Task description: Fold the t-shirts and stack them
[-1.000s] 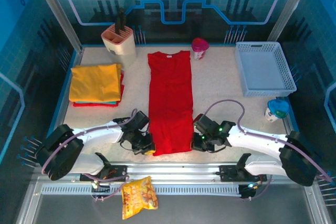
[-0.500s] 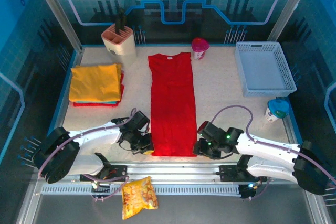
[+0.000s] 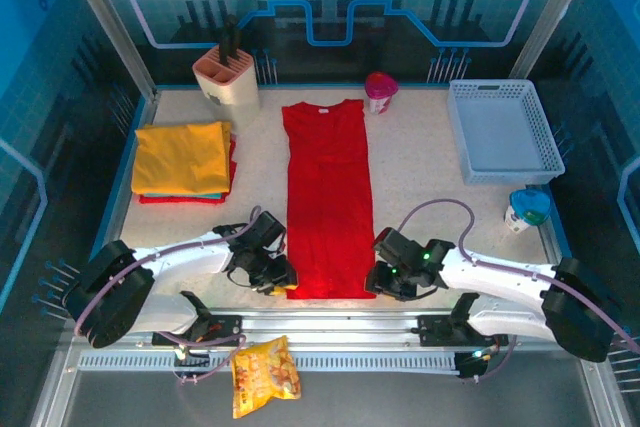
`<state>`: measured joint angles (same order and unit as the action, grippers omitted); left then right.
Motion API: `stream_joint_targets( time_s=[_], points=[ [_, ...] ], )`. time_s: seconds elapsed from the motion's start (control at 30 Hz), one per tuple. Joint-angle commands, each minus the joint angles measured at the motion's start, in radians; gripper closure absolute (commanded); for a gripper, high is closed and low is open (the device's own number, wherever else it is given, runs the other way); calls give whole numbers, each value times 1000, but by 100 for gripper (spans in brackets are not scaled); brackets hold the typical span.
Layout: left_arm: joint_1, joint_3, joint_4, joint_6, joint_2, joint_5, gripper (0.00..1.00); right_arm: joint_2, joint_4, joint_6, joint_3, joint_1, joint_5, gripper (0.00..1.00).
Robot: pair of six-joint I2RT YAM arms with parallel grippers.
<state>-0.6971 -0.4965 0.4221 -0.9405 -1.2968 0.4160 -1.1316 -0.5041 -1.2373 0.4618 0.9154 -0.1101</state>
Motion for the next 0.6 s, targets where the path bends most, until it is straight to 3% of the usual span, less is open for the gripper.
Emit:
stream_joint_targets(
  time_s=[0.0, 0.27, 0.57],
  points=[
    [-7, -7, 8, 2, 5, -6, 72, -29, 79, 0, 1, 12, -30, 58],
    [-7, -3, -16, -7, -8, 7, 77, -28, 137, -4, 0, 24, -37, 66],
    [-8, -8, -16, -1, -14, 8, 79, -23, 138, -9, 6, 34, -41, 67]
  ],
)
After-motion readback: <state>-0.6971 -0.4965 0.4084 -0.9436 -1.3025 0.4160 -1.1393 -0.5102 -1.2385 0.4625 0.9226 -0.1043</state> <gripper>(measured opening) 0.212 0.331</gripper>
